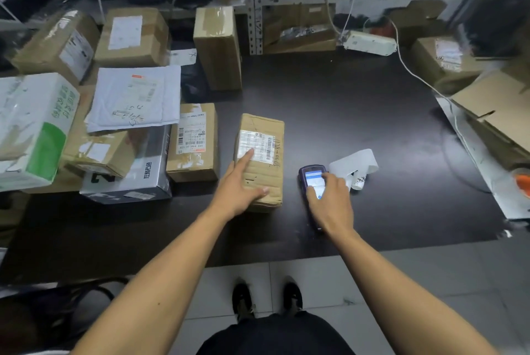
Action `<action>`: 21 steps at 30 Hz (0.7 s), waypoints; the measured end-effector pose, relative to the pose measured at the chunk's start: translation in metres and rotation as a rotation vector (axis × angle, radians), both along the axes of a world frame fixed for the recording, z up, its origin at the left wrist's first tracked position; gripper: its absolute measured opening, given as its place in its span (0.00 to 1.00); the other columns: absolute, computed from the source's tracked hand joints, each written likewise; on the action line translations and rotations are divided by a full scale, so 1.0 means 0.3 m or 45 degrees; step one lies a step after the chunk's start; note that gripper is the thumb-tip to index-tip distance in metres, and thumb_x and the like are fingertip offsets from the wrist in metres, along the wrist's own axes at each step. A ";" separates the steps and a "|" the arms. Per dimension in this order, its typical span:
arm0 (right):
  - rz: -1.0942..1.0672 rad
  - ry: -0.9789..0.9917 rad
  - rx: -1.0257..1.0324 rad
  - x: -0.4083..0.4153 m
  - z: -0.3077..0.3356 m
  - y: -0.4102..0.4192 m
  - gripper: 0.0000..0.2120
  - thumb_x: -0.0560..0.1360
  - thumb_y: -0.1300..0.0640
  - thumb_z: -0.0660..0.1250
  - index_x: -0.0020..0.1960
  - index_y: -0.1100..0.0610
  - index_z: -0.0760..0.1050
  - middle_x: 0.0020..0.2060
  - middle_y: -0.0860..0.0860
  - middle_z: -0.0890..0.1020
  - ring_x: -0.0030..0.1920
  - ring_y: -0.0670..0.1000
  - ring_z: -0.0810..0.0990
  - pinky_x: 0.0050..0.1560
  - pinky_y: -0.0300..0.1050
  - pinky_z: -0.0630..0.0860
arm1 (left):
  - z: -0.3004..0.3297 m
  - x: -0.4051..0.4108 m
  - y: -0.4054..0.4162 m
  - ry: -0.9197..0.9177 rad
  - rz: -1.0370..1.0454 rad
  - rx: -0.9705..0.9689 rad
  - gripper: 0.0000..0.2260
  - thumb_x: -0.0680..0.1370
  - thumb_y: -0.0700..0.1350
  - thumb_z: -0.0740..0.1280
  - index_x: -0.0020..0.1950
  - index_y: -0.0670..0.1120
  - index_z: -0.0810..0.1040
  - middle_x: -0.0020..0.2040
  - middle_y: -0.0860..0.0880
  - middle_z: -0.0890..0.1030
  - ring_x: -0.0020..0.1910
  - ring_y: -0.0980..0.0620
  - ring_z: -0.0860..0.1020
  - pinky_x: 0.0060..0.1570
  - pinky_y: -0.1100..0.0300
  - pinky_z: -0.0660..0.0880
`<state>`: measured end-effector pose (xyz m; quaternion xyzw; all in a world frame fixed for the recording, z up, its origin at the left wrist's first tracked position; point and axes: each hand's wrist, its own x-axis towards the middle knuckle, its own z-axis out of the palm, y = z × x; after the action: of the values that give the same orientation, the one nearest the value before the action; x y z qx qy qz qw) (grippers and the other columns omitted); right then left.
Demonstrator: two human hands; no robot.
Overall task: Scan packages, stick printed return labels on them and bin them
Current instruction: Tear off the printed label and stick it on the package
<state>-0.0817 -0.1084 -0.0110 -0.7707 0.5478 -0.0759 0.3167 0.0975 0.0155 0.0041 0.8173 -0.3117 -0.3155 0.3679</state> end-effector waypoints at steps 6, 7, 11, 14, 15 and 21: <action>0.091 0.348 0.141 -0.064 -0.052 -0.028 0.40 0.72 0.35 0.68 0.72 0.57 0.58 0.67 0.57 0.66 0.68 0.59 0.64 0.56 0.56 0.72 | 0.044 0.024 -0.040 -0.276 -0.282 0.242 0.45 0.69 0.50 0.78 0.76 0.69 0.55 0.81 0.46 0.50 0.80 0.46 0.54 0.76 0.50 0.57; 0.094 0.353 0.156 -0.061 -0.055 -0.026 0.41 0.71 0.35 0.69 0.72 0.57 0.57 0.67 0.57 0.66 0.68 0.59 0.64 0.56 0.55 0.73 | 0.051 0.027 -0.045 -0.313 -0.322 0.285 0.45 0.69 0.50 0.78 0.76 0.70 0.54 0.82 0.45 0.48 0.80 0.46 0.51 0.77 0.47 0.56; 0.083 0.347 0.216 -0.041 -0.068 -0.031 0.40 0.70 0.41 0.73 0.71 0.58 0.57 0.66 0.57 0.66 0.68 0.59 0.65 0.57 0.56 0.73 | 0.066 0.020 -0.060 -0.468 -0.434 0.402 0.45 0.70 0.52 0.78 0.77 0.68 0.52 0.81 0.44 0.47 0.80 0.43 0.48 0.77 0.43 0.56; 0.029 0.206 0.296 -0.046 -0.068 -0.043 0.37 0.70 0.48 0.72 0.70 0.59 0.59 0.66 0.60 0.66 0.67 0.61 0.64 0.60 0.54 0.70 | 0.060 0.004 -0.064 -0.587 -0.457 0.451 0.46 0.70 0.55 0.77 0.77 0.69 0.50 0.81 0.43 0.47 0.80 0.42 0.49 0.76 0.42 0.57; 0.020 0.149 0.321 -0.056 -0.066 -0.048 0.37 0.70 0.49 0.72 0.71 0.59 0.59 0.66 0.60 0.65 0.68 0.61 0.64 0.62 0.53 0.69 | 0.057 0.001 -0.064 -0.607 -0.461 0.464 0.46 0.70 0.56 0.77 0.77 0.69 0.49 0.81 0.43 0.47 0.80 0.41 0.49 0.76 0.41 0.57; 0.250 -0.046 0.276 -0.183 -0.002 -0.104 0.40 0.66 0.50 0.76 0.73 0.54 0.62 0.63 0.55 0.67 0.63 0.56 0.71 0.61 0.47 0.71 | 0.061 0.017 -0.065 -0.567 -0.464 0.479 0.46 0.69 0.56 0.77 0.76 0.70 0.50 0.81 0.43 0.46 0.80 0.41 0.48 0.75 0.39 0.58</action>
<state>-0.1367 -0.1397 -0.0116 -0.7804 0.4689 0.0011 0.4137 0.1025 -0.0039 0.0224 0.8505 -0.4616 -0.2417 0.0714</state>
